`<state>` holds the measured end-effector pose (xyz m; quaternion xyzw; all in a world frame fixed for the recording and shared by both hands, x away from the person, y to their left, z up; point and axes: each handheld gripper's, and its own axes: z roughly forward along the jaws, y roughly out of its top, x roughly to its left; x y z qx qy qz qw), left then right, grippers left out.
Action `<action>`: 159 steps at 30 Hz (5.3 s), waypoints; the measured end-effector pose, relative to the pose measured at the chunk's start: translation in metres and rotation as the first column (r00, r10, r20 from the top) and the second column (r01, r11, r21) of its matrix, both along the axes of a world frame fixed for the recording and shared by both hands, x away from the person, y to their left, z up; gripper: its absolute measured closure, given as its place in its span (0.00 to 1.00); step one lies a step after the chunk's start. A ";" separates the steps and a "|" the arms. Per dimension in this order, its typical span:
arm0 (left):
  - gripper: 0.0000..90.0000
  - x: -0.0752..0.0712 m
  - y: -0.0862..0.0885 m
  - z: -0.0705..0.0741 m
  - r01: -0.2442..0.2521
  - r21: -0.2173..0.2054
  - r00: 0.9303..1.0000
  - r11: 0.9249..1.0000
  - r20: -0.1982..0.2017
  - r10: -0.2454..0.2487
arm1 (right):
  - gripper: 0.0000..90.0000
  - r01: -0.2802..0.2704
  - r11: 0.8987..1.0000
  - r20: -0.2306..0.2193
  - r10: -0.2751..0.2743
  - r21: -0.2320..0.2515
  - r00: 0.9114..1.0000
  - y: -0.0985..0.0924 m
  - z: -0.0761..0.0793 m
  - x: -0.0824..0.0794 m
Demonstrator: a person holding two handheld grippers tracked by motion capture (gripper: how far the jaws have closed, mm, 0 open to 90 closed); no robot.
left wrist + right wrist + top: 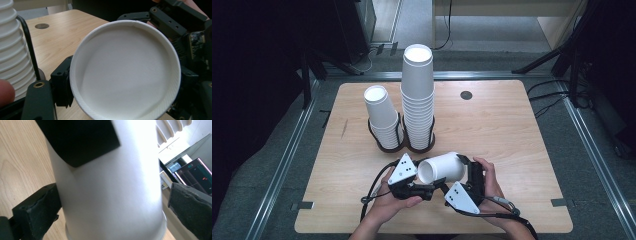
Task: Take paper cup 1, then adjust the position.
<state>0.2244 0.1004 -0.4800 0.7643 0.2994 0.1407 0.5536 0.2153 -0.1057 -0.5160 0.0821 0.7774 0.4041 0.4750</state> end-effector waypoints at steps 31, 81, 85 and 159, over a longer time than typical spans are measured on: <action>0.25 0.000 0.017 0.000 -0.157 -0.137 0.978 0.978 0.114 0.173 | 0.06 0.100 0.896 -0.230 0.003 0.433 0.973 -0.031 0.036 -0.008; 0.25 -0.016 -0.026 -0.019 -0.173 -0.252 0.951 0.952 0.211 0.228 | 0.00 0.840 0.059 -0.664 0.643 0.539 0.381 -0.059 0.022 0.006; 0.25 -0.019 -0.032 -0.020 -0.164 -0.239 0.949 0.957 0.226 0.219 | 0.00 0.850 0.063 -0.659 0.663 0.523 0.356 -0.059 0.020 0.009; 0.01 -0.016 -0.036 -0.028 -0.164 -0.085 0.983 0.983 0.074 0.170 | 0.15 0.566 0.281 -0.588 -0.006 0.775 0.809 -0.106 0.047 0.031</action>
